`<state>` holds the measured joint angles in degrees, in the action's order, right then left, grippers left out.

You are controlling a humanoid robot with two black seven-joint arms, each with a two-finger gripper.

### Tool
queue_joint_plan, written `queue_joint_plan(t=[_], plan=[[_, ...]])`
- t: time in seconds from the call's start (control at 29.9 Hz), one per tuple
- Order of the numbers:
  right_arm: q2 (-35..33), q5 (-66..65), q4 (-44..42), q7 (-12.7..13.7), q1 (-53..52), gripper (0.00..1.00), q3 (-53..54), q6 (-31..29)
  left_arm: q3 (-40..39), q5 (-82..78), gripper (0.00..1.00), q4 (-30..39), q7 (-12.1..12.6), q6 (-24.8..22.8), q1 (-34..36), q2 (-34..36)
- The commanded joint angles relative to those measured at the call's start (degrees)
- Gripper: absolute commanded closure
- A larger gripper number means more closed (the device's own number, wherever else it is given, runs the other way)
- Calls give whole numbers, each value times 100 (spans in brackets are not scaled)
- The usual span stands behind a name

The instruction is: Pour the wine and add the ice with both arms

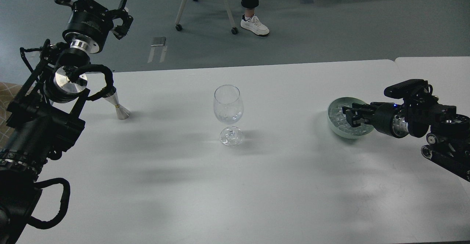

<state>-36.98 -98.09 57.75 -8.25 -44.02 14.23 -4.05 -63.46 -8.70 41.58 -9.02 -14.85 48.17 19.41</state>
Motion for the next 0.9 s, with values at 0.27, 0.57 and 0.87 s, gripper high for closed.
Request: queue_joint_plan(t=[0.27, 0.57, 0.87], plan=[[15, 9, 0, -1, 7, 74, 0, 9, 9, 8, 3, -18, -12, 8, -9, 1], [15, 44, 35, -53, -28, 75, 18, 9, 9, 8, 3, -18, -12, 44, 0, 1], [-616, 97, 683, -62, 51, 74, 123, 35, 0, 0, 3, -18, 6, 96, 17, 10]])
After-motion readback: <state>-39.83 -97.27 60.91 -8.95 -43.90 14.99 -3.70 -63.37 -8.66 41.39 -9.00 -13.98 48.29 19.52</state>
